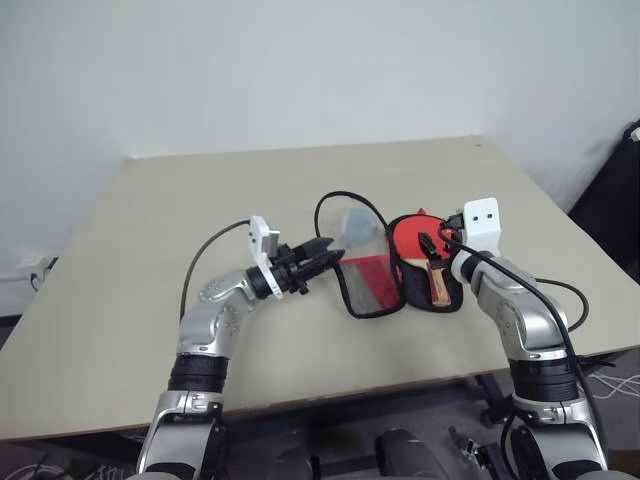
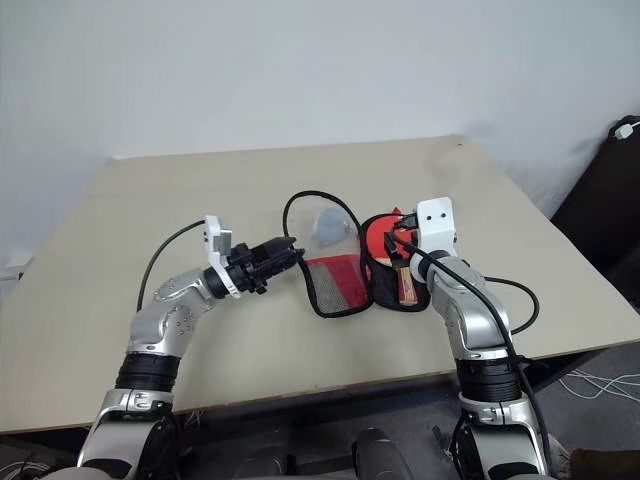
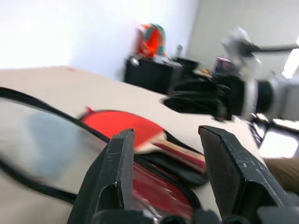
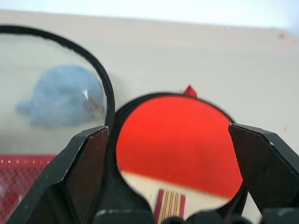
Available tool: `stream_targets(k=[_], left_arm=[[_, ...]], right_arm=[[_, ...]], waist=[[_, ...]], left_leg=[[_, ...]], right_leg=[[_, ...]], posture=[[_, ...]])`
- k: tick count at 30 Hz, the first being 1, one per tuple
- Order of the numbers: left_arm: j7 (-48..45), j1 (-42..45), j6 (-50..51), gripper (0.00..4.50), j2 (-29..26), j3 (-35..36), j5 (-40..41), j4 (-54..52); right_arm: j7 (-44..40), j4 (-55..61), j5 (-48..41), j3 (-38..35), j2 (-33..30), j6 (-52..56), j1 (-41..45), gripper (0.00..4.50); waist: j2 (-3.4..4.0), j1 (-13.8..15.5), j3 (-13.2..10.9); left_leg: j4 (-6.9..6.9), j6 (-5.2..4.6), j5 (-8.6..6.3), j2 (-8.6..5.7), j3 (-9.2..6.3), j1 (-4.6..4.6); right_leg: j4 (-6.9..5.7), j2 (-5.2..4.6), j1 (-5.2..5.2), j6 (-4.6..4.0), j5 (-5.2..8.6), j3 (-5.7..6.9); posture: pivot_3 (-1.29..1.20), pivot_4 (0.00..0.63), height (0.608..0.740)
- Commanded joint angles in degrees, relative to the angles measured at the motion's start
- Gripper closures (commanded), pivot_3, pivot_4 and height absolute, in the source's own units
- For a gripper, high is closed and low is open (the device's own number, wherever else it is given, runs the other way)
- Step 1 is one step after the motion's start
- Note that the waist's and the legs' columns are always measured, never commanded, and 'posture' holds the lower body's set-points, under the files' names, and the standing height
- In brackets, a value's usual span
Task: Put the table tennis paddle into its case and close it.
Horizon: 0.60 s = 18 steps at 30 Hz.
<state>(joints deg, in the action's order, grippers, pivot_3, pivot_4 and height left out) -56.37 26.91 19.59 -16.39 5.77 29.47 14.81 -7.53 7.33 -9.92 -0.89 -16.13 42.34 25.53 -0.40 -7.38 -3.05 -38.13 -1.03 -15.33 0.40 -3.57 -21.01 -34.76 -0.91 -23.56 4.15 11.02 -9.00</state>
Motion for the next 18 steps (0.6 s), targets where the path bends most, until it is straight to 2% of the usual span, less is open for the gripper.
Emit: stream_targets(k=[1,7,10,18], left_arm=[[2.1,3.0,2.2,2.21,-0.8,5.2,4.5,1.0],[4.2,3.6,5.0,2.21,-2.2,7.5,5.1,3.6],[8.2,4.7,6.8,2.21,-2.9,7.7,3.4,6.8],[14.9,9.0,9.5,2.21,-4.1,0.1,-7.3,16.1]], right_arm=[[-0.4,0.7,1.2,-1.1,-0.9,-2.6,0.3,0.04],[-1.0,-0.3,2.1,-0.8,-1.4,-4.0,0.4,0.04],[-1.6,-0.9,2.3,-0.9,-1.6,-4.6,0.6,0.04],[-1.5,-1.3,3.4,-0.7,-1.3,-5.1,0.9,0.04]], waist=[[0.0,0.0,0.0],[0.0,0.0,0.0],[-0.01,0.0,0.0],[-0.03,0.1,0.0]], left_leg=[[0.0,0.0,0.0,0.0,0.0,0.0],[0.0,0.0,0.0,0.0,0.0,-0.01],[0.0,0.0,0.0,0.0,0.0,-0.01],[0.0,0.0,0.0,-0.01,-0.03,0.0]], right_leg=[[0.0,0.0,0.0,0.0,0.0,0.0],[0.01,0.0,0.0,0.03,-0.02,0.0],[0.0,0.0,0.0,0.04,-0.02,0.0],[0.01,0.0,0.01,0.04,-0.02,0.03]], posture=[[0.0,0.0,0.74],[0.0,0.0,0.74],[0.0,0.0,0.74],[0.0,0.0,0.74]])
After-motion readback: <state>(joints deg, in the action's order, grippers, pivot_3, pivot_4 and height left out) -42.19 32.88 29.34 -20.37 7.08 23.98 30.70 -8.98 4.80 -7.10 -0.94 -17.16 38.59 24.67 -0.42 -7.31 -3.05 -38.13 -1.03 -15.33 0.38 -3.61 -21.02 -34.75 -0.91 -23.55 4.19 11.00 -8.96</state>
